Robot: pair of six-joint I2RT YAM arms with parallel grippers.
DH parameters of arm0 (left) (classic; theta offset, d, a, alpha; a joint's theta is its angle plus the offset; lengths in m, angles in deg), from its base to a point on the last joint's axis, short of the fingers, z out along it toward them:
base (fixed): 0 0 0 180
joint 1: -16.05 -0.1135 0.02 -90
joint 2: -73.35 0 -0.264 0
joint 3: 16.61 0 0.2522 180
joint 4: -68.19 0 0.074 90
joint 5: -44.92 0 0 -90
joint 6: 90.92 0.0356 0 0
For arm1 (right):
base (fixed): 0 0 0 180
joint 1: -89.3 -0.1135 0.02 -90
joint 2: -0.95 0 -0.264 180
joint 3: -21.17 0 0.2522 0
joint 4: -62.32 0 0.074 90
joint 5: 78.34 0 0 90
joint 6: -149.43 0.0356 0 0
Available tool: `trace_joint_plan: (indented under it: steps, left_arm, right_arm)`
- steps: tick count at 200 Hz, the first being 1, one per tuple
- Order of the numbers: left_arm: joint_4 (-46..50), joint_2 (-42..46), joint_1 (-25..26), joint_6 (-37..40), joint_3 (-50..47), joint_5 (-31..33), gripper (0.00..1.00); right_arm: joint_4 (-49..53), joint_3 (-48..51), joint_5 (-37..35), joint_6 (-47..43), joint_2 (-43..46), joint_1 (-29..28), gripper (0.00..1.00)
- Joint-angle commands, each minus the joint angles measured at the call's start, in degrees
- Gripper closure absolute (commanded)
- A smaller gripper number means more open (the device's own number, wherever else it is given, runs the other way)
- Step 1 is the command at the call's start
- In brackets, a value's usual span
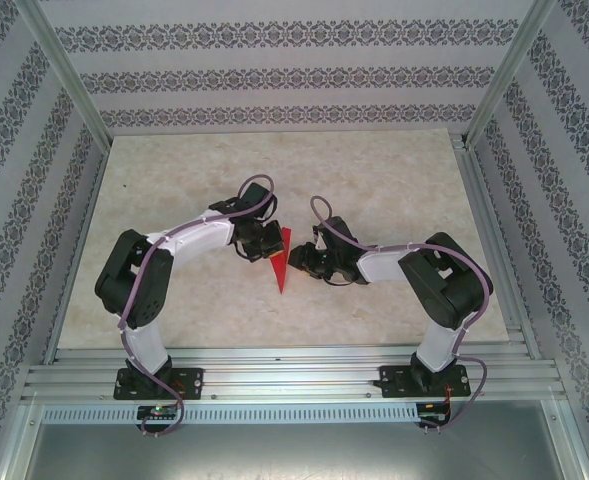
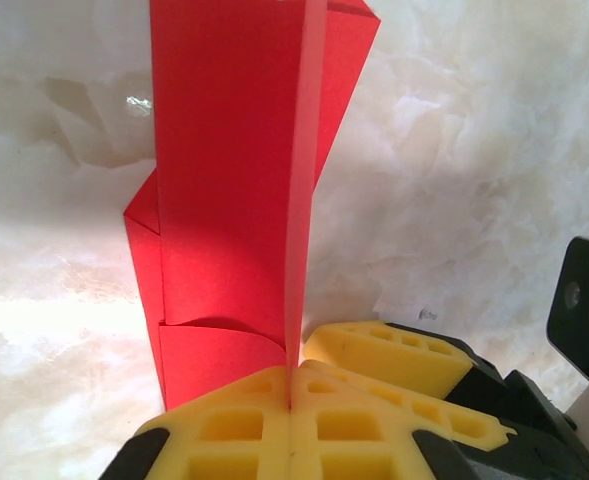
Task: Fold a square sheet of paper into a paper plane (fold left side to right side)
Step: Fold the wing for the fifth time at the center of the table.
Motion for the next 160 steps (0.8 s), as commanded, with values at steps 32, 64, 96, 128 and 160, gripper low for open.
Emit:
trace_joint_plan:
  steps: [32, 64, 96, 128, 160]
  left_arm:
    - [-10.5, -1.6, -4.6, 9.4, -5.6, -10.3, 0.99]
    - [-16.5, -2.4, -6.7, 12.7, -8.0, -15.6, 0.98]
    - [-16.9, -4.3, -8.2, 15.4, -7.8, -17.5, 0.97]
    - [-18.4, -6.1, -9.1, 15.7, -7.9, -18.6, 0.98]
    - [-19.2, -6.3, -9.2, 14.9, -7.9, -19.0, 0.97]
  right_arm:
    - [-0.1, 0.0, -0.7, -3.1, 3.4, 0.3, 0.63]
    - [0.1, 0.4, 0.2, -4.4, 4.1, 0.2, 0.62]
    - [-0.3, 1.0, 1.6, -4.9, 4.9, 0.2, 0.63]
    - [0.8, 1.6, 1.8, -5.8, 6.4, -0.3, 0.63]
    - [13.1, -1.6, -7.8, -12.0, 9.5, -4.1, 0.57]
